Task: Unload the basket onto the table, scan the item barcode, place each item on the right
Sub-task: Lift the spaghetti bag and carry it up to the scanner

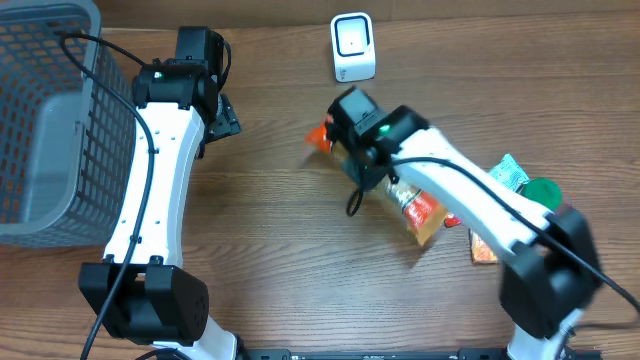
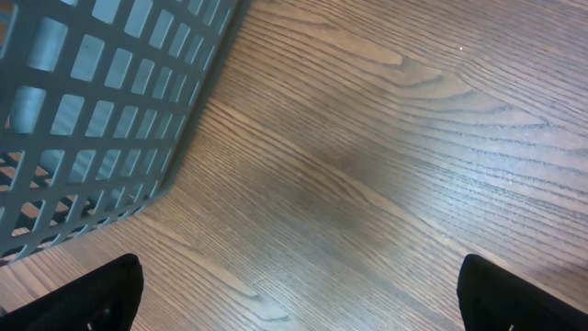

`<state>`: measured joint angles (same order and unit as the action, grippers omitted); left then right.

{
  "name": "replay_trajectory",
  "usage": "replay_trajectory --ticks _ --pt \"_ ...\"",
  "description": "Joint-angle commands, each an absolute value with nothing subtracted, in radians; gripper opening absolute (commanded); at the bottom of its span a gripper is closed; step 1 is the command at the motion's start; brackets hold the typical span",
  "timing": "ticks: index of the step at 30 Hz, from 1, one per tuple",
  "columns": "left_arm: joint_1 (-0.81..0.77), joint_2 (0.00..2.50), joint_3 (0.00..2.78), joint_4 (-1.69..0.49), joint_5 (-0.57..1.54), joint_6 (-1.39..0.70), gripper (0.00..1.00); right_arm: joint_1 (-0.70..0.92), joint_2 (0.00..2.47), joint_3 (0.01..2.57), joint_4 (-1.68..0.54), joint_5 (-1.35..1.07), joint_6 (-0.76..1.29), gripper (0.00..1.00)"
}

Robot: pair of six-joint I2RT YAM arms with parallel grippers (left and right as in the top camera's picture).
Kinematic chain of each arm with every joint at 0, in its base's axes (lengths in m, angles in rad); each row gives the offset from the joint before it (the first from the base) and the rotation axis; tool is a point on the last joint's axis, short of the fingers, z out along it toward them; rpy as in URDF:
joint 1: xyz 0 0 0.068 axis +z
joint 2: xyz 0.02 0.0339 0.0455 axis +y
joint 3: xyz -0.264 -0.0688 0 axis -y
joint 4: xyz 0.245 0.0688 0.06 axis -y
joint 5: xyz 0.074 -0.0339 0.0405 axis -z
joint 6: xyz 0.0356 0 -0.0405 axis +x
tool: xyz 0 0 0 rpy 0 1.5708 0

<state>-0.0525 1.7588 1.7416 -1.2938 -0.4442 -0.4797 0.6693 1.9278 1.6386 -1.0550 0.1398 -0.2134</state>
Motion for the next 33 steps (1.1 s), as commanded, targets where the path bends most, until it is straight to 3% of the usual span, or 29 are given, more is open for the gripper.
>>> replay_trajectory --ticks 1,13,24,33 --pt "-0.059 1.752 1.754 -1.293 -0.443 -0.483 1.0 0.672 1.726 1.775 -1.103 0.254 -0.206 0.03" --pt "-0.059 1.752 1.754 -1.293 -0.443 -0.483 1.0 0.662 1.738 2.025 -1.159 0.27 -0.199 0.03" --pt "-0.059 1.752 1.754 -1.293 -0.443 -0.483 1.0 0.573 2.036 2.598 -1.348 0.269 -0.252 0.03" --pt "-0.059 1.752 1.754 -1.293 -0.443 -0.483 1.0 0.562 2.239 2.598 -1.231 0.355 -0.553 0.03"
